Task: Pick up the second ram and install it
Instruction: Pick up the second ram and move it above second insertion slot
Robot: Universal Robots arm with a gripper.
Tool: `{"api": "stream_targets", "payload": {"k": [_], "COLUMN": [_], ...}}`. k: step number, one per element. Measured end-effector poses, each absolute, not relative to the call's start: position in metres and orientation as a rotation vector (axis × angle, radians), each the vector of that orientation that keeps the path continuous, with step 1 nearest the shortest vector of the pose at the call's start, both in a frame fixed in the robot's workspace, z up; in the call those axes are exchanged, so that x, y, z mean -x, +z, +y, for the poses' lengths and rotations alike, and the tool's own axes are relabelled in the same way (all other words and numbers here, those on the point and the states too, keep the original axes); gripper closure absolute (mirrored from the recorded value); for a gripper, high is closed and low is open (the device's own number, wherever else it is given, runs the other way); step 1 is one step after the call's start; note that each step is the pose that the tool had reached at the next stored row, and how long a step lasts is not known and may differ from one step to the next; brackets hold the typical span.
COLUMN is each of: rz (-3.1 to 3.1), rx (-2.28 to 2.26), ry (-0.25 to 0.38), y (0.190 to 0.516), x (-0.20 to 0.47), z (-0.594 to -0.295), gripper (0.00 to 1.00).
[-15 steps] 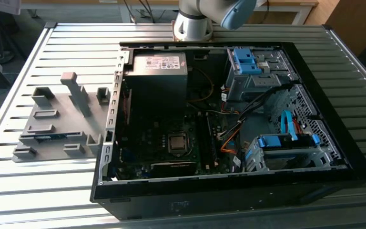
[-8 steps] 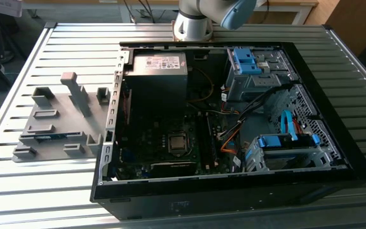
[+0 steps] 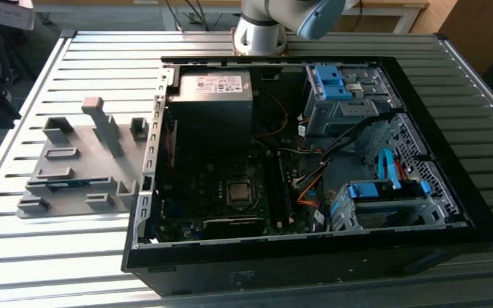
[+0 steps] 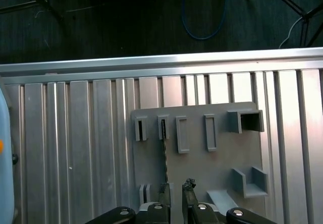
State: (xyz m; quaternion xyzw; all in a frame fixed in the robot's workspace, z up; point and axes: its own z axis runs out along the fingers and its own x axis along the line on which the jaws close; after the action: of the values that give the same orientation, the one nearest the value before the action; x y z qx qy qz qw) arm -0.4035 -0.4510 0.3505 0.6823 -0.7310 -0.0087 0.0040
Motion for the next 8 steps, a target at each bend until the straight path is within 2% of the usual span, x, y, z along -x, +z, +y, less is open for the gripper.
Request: {"api": "stream_targets", "payload": {"k": [8], "rz": [-2.290], "rx": [-2.138], "ry": [-0.026], "y": [0.3426], "x": [0.4035], "z": [-0.4509], "gripper": [0.76]}}
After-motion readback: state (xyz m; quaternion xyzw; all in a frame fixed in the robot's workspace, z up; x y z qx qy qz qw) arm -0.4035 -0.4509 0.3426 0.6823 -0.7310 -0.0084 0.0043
